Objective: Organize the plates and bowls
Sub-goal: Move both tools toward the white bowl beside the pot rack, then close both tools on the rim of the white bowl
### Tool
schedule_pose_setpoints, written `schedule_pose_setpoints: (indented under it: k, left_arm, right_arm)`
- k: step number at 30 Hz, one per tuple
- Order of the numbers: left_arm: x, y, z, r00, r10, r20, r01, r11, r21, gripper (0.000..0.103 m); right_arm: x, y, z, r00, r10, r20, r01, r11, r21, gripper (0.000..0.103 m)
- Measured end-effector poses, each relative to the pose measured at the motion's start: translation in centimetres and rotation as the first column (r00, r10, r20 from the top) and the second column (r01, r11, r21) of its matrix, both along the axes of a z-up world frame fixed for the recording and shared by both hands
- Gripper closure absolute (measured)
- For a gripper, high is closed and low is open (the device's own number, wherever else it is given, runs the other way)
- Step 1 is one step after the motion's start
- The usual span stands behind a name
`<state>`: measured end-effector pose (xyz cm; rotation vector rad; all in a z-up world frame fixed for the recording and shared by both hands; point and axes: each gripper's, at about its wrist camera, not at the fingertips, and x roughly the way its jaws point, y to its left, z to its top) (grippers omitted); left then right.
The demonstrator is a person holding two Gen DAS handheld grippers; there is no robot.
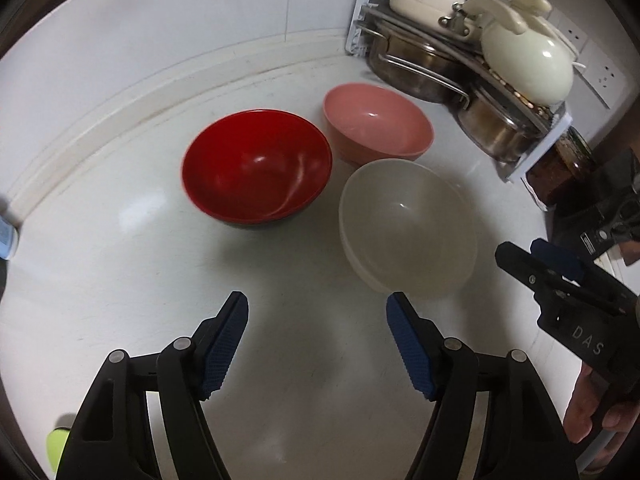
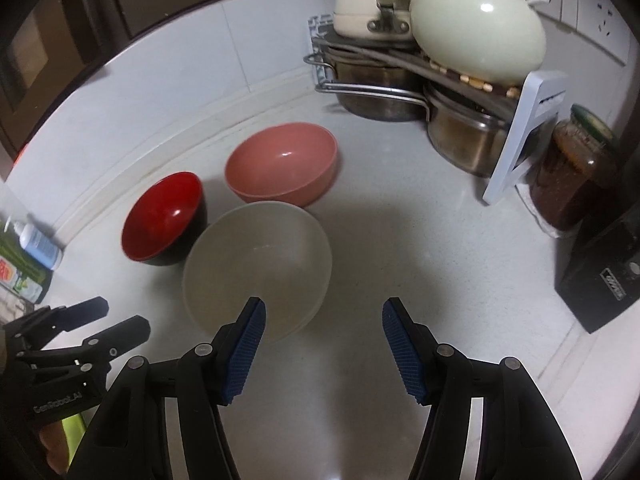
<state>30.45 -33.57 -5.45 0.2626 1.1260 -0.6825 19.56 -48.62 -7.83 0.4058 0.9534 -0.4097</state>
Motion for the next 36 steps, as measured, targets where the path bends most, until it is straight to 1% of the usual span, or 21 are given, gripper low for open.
schedule_pose_setpoints:
  k: [4,5,9,14,18,22,25,29,33,36]
  left_arm:
    - [0.9,-1.5,-1.1,1.000,0.012,0.009,-0.012,1.000,0.012,0.033]
    - [1.2,-1.8,-1.3,1.000,0.013,0.006,-0.013,1.000,0.016,0.034]
    - [2.3,-3.0,-2.4,1.000,0.030,-0.004,-0.030,0.999,0.018,0.037]
    - [3.1,-4.3,-3.5,0.999,0.025,-0.031,-0.024,0.999,0.024,0.049]
    - [3.2,-5.2,-4.1,0.999,0.007,-0.049,-0.006,1.000,0.026,0.054]
    - [3.4,-5.9,-4.7,0.997,-0.006,-0.071,0.009,0.999,0.038,0.068]
    - [3.5,-6.1,-4.9,0.997,-0.012,-0.074,0.014,0.999,0.031,0.071]
    - [3.3,-6.5,-4.8,0.997,-0.026,-0.067,0.029,0.999,0.038,0.082]
    - [2.8,-6.6,-4.7,0.998,-0.031,-0.046,0.034,0.998,0.055,0.083]
    - [2.8,-5.9,-4.6,0.998,-0.019,-0.062,0.022,0.999,0.047,0.083]
  right_arm:
    - [1.2,-1.1,-1.6,1.000,-0.005,-0.011,0.006,0.999,0.053,0.050]
    - [1.4,-1.2,-1.9,1.000,-0.003,-0.013,0.004,0.998,0.063,0.050]
    - [2.5,-1.8,-3.2,1.000,0.007,-0.021,-0.005,0.995,0.104,0.059]
    - [3.3,-2.3,-4.1,1.000,0.015,-0.022,-0.012,0.991,0.136,0.069]
    - [3.7,-2.4,-4.6,0.999,0.024,-0.026,-0.020,0.988,0.153,0.076]
    - [3.9,-2.6,-5.2,0.999,0.018,-0.042,-0.011,0.985,0.172,0.086]
    - [4.0,-2.5,-5.4,0.999,0.018,-0.040,-0.011,0.984,0.178,0.089]
    - [4.1,-2.2,-5.2,0.999,0.022,-0.045,-0.014,0.986,0.164,0.090]
    - [4.3,-1.7,-4.9,0.998,0.031,-0.046,-0.023,0.986,0.163,0.090]
    - [4.3,-1.3,-4.7,0.998,0.034,-0.048,-0.026,0.987,0.159,0.091]
